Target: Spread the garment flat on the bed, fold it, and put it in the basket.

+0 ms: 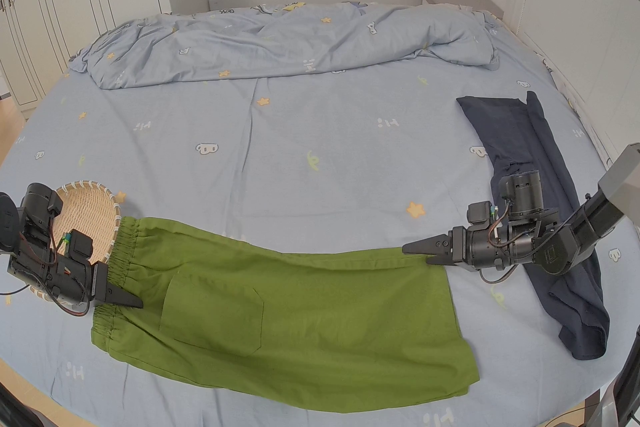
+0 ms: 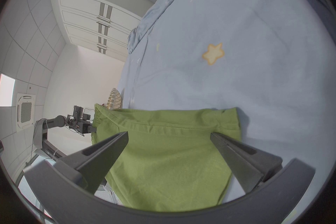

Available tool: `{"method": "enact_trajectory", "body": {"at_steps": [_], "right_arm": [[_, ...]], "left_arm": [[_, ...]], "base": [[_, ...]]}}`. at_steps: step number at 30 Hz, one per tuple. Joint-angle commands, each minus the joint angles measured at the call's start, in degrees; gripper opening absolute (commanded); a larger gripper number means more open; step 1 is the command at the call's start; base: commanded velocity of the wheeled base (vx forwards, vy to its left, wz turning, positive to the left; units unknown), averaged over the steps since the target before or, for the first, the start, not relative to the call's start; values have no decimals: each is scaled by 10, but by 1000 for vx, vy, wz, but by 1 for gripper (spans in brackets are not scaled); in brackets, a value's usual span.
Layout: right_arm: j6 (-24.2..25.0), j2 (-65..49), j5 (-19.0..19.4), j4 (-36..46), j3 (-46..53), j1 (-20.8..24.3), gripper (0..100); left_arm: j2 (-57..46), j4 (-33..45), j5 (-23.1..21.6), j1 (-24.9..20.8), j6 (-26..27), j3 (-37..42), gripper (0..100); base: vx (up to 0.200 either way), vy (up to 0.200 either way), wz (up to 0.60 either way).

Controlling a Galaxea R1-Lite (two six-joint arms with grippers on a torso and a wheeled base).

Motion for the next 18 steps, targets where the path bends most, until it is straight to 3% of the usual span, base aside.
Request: {"method": "enact_trajectory", "body": {"at_steps": [1, 5, 12, 18], "right_arm": [[30, -122, 5, 4, 29, 6, 100], [47, -191, 5, 19, 43, -7, 100], [50, -258, 5, 77, 59, -29, 100], [47, -273, 5, 102, 65, -28, 100]], "left_arm": [[-21, 77, 1, 10, -1, -55, 0], [-47, 135, 1, 16, -1, -93, 0], [-72, 143, 1, 55, 1, -109, 0], [-77, 158, 1, 50, 1, -113, 0]], "base": [[0, 0, 0], [0, 0, 0], [0, 0, 0], [0, 0, 0]]}}
